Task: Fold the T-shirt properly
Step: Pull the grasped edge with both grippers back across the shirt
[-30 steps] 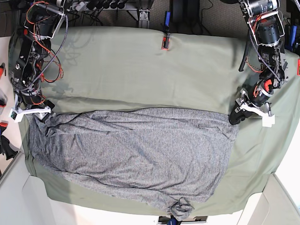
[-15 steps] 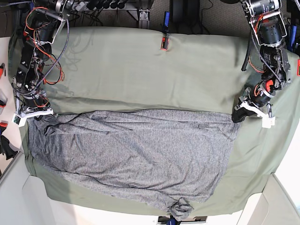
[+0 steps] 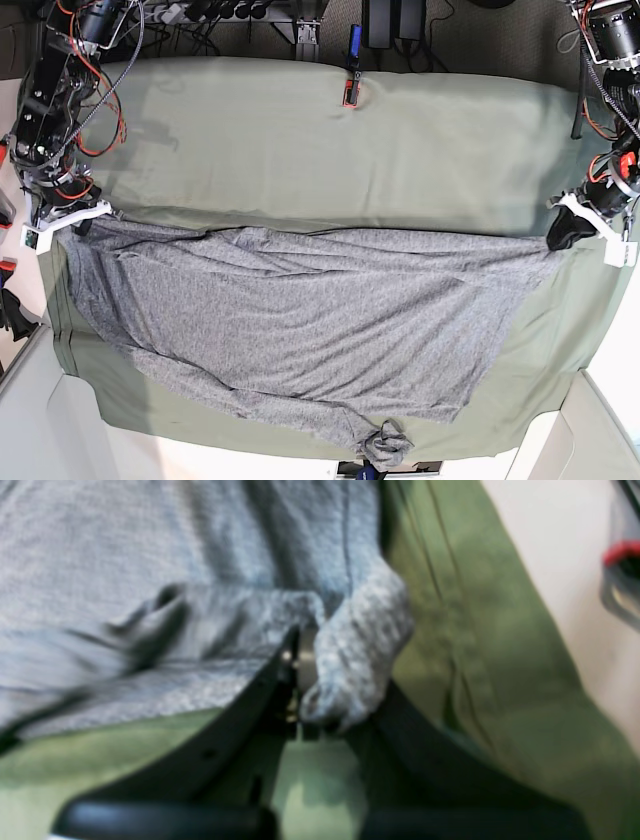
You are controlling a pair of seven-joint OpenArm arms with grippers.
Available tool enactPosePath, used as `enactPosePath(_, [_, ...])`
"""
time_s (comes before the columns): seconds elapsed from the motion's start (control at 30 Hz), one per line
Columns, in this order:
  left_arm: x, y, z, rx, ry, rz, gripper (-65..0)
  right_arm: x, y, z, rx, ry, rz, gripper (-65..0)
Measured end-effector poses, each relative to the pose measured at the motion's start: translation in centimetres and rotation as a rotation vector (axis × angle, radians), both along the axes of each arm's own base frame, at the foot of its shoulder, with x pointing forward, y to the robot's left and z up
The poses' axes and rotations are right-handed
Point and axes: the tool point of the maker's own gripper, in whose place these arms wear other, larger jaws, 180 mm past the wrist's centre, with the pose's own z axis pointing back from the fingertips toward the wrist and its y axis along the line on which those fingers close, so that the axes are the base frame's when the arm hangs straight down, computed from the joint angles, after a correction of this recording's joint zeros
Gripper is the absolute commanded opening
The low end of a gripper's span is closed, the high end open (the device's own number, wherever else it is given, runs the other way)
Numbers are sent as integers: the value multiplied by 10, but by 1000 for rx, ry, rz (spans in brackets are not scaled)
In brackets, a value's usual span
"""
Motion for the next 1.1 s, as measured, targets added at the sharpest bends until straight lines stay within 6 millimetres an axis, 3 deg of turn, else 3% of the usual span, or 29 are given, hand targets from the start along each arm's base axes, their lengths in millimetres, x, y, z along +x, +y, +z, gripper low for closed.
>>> enactPosePath(0.2, [-51, 25, 8, 61, 27, 52, -650, -36, 8, -7, 0, 42, 46, -650])
enactPosePath(0.43, [-92, 29, 2, 110, 93, 43, -650, -72, 5, -9, -41, 99, 77, -650])
enactPosePath(0.63, [-100, 26, -3, 108, 107, 25, -650, -93, 0, -15, -63, 146, 90, -650])
enactPosePath(0.97, [-111, 3, -19, 33, 111, 23, -650, -98, -1, -17, -68, 157, 91, -650])
enactPosePath(1.07, [-113, 5, -21, 49, 123, 22, -586, -97, -1, -17, -68, 156, 91, -650])
enactPosePath(1.1, [-114, 6, -22, 55, 128, 22, -559, -97, -1, -17, -68, 156, 91, -624])
